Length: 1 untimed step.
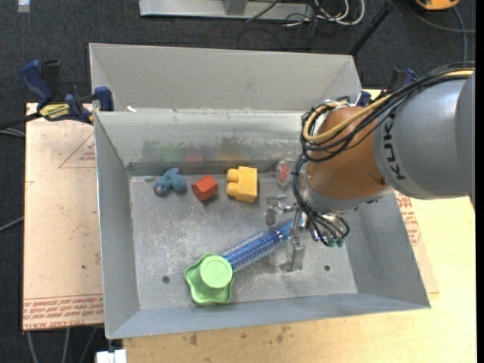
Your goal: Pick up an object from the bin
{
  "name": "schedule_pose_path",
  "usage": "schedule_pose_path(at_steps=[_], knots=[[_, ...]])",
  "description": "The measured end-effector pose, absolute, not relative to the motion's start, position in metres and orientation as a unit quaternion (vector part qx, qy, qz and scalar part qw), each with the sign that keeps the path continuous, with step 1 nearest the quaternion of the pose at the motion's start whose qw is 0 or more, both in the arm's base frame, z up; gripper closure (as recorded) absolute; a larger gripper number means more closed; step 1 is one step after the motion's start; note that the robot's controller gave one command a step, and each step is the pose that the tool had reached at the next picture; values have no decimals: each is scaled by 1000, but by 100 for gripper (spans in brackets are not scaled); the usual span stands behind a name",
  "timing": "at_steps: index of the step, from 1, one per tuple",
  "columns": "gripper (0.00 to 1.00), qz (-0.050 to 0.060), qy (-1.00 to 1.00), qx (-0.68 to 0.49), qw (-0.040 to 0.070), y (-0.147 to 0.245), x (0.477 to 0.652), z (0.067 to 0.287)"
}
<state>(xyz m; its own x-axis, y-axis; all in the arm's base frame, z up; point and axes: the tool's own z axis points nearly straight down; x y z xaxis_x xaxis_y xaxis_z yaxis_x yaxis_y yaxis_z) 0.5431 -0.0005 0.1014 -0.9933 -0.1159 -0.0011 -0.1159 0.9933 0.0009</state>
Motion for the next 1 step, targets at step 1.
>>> schedule_pose_path(at_steps=[1], knots=[[0, 1, 988, -152, 1, 8, 536, 100]])
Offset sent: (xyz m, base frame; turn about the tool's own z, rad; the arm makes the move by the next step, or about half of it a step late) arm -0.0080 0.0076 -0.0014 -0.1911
